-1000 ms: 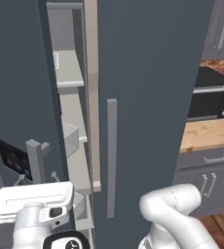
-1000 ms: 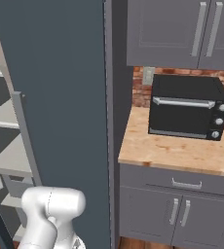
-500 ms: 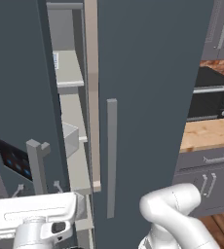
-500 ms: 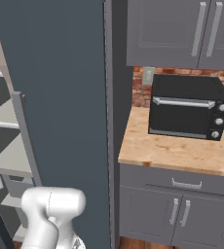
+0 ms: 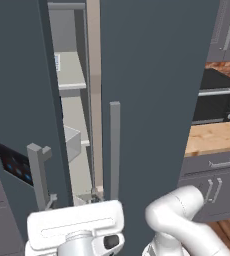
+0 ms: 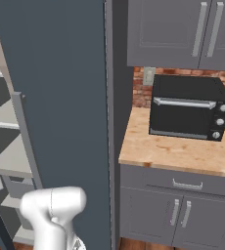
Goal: Open the freezer door, pick up the ice cube tray from the freezer, and place it on the dining counter.
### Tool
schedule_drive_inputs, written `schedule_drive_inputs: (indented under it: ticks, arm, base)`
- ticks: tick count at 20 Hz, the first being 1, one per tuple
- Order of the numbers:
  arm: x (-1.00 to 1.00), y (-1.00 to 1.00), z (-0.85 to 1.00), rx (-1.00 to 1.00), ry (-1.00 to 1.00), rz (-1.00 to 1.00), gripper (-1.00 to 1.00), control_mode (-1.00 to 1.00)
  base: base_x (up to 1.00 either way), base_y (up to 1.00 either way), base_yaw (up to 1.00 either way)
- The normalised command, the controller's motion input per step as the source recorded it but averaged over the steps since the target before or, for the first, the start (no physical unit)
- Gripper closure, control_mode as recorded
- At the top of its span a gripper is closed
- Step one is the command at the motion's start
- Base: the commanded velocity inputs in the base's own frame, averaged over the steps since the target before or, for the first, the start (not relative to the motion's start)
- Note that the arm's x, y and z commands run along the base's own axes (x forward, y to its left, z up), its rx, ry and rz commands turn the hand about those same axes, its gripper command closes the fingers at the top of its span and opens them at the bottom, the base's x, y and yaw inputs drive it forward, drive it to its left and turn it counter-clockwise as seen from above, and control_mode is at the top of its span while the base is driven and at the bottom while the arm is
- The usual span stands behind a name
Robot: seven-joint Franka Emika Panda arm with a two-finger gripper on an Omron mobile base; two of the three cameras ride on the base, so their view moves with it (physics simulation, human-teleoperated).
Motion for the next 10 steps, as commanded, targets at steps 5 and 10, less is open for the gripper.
schedule_drive_inputs:
  ticks: [5,10]
  arm:
    - [-0.12,-0.84,0.61,0.02,0.0,0.28,-1.0,-1.0]
    - [0.0,-0.71,0.62,0.07,-0.01,0.37,-1.0,-1.0]
  base:
    - [0.0,0.0,0.0]
    - [0.0,0.0,0.0]
